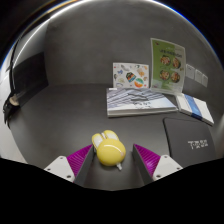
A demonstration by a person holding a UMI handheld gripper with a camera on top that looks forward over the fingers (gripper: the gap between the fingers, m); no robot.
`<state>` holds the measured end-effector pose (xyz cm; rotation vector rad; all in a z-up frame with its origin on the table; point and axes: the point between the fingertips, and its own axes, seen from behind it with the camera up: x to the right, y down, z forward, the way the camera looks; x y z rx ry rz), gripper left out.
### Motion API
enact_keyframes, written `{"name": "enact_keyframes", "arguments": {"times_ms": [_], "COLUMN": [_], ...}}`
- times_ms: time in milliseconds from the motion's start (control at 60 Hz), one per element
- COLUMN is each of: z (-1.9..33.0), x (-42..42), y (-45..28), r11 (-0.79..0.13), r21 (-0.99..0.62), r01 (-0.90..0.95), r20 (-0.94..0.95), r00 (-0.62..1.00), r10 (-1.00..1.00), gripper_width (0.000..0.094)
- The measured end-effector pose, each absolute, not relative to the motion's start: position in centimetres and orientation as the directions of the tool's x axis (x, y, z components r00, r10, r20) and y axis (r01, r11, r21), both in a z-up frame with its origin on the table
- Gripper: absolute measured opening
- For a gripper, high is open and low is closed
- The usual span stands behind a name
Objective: Arrange mouse
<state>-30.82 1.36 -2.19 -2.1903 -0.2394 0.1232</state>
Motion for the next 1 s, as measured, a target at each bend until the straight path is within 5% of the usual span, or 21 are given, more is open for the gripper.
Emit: {"name": "enact_keyframes", "arguments": {"times_ms": [100,200,417,567,700,1000], "z": [-1.5,-1.6,-1.2,8.7,15.6,2.0], "x": [-30.9,-30.7,-31.3,-28.1,-16.8,-1.6], "y": [2.8,3.7,3.5,4.2,4.1,4.3], "r11": [-0.61,-0.624,-0.639,-0.488,-0.38,-0.575], "r21": [-0.784,-0.778,-0.768,-0.873,-0.923,-0.818], "r01": [0.114,0.075,0.028,0.011,0.06,0.01], "r20": [-0.004,-0.004,-0.013,0.001,0.108,0.08], "r00": [0.982,0.992,0.998,1.0,0.989,0.992], "r10": [0.188,0.124,0.06,0.021,-0.105,-0.097], "gripper_width": [0.0849,0.0517,0.0398,0.0399,0.0396,0.0397]}}
